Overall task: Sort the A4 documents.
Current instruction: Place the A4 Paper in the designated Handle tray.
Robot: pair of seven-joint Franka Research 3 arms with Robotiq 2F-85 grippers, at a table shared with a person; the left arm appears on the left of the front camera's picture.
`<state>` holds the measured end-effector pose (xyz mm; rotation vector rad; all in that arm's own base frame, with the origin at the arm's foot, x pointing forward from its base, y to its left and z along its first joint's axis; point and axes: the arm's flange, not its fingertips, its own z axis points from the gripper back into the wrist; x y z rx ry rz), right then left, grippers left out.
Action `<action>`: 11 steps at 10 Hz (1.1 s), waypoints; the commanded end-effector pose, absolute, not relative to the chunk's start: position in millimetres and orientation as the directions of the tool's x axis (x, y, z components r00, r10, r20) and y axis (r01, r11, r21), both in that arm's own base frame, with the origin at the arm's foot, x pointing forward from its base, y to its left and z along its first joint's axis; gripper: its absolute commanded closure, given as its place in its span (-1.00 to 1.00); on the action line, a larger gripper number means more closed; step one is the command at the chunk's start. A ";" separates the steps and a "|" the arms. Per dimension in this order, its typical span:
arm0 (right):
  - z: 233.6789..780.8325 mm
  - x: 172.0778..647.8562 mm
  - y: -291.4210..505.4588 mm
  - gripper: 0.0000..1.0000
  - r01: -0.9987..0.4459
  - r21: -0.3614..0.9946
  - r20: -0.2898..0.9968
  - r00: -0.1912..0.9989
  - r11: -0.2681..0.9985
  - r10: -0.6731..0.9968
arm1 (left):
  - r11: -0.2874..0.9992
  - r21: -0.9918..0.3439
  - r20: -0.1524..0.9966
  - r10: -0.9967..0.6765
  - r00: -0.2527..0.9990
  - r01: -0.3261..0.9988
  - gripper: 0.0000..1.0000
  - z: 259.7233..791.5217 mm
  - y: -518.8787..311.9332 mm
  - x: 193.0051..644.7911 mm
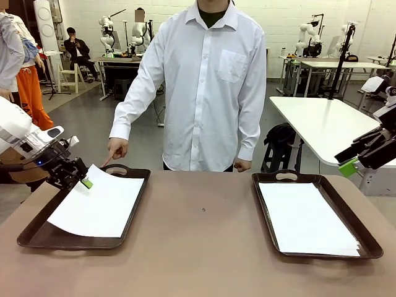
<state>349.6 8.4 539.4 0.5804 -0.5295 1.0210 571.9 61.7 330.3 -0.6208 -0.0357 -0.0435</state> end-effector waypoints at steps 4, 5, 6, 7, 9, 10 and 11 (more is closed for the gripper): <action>538.3 350.2 8.1 -1.00 -0.896 0.203 0.658 0.423 0.395 0.623 | 0.881 -0.474 0.021 0.008 1.000 0.003 -0.96 327.9 65.7 570.5; 538.3 350.2 8.1 -1.00 -0.896 0.203 0.658 0.423 0.395 0.623 | 0.880 -0.474 0.026 0.006 1.000 0.007 -1.00 329.3 66.3 570.4; 538.3 350.2 8.1 -1.00 -0.896 0.203 0.658 0.423 0.395 0.623 | 0.882 -0.471 0.029 0.001 1.000 0.012 -1.00 330.3 66.7 570.9; 538.3 350.2 8.1 -1.00 -0.896 0.203 0.658 0.423 0.395 0.623 | 0.883 -0.469 0.032 -0.001 0.999 0.015 -1.00 331.9 67.6 570.7; 538.3 350.2 8.1 -1.00 -0.896 0.203 0.658 0.423 0.395 0.623 | 0.881 -0.472 0.041 -0.011 0.999 0.029 -1.00 336.3 67.8 570.1; 538.3 350.2 8.1 -1.00 -0.896 0.203 0.658 0.423 0.395 0.623 | 0.874 -0.486 0.040 0.002 0.999 0.018 -1.00 337.3 69.3 571.2; 538.3 350.2 8.1 -1.00 -0.896 0.203 0.658 0.423 0.395 0.623 | 0.864 -0.503 0.028 0.017 0.999 -0.001 -1.00 339.0 68.6 571.7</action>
